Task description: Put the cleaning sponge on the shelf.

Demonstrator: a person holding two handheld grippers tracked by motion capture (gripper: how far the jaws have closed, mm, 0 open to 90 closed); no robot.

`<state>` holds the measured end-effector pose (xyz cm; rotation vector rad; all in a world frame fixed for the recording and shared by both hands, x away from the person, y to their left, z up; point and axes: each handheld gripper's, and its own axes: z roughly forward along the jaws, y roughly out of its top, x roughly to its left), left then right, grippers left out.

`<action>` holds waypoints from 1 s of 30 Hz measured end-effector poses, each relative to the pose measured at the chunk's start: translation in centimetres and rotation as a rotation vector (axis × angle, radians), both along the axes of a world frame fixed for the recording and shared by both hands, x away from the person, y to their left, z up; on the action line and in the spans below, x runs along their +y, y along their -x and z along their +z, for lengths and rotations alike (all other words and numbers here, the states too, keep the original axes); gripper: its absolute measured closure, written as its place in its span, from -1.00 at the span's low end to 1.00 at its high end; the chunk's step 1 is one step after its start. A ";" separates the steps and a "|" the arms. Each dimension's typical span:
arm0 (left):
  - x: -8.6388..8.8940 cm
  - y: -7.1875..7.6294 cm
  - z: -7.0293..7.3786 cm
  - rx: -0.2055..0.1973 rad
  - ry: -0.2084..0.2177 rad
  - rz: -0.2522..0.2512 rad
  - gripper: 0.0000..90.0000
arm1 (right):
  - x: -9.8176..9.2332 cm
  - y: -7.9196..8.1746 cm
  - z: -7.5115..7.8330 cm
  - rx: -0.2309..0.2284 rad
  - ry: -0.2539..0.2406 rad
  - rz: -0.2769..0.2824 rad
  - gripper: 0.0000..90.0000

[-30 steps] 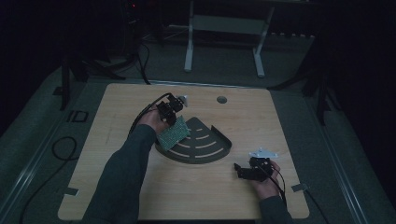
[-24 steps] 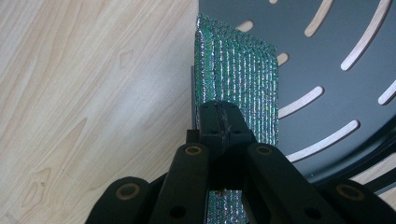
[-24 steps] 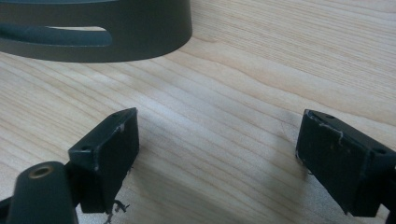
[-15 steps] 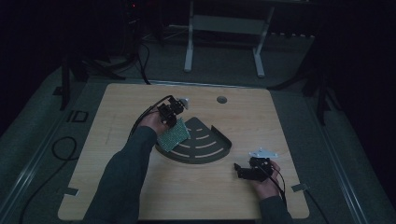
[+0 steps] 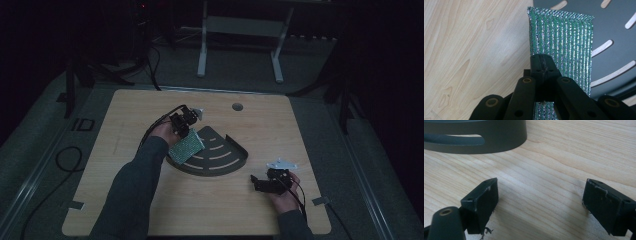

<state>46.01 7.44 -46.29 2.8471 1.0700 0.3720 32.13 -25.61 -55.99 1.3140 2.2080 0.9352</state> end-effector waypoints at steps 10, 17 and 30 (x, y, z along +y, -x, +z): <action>-0.2 -0.1 -0.8 0.019 -0.027 0.001 1.00 | 0.0 0.0 0.0 0.000 0.000 0.000 -0.71; 0.0 -0.1 -0.8 0.018 -0.020 0.008 1.00 | 0.0 0.0 0.0 0.000 0.000 0.000 -0.71; 3.1 0.6 1.2 -0.008 0.172 0.065 0.50 | 0.0 0.0 0.0 0.000 0.000 0.000 -0.71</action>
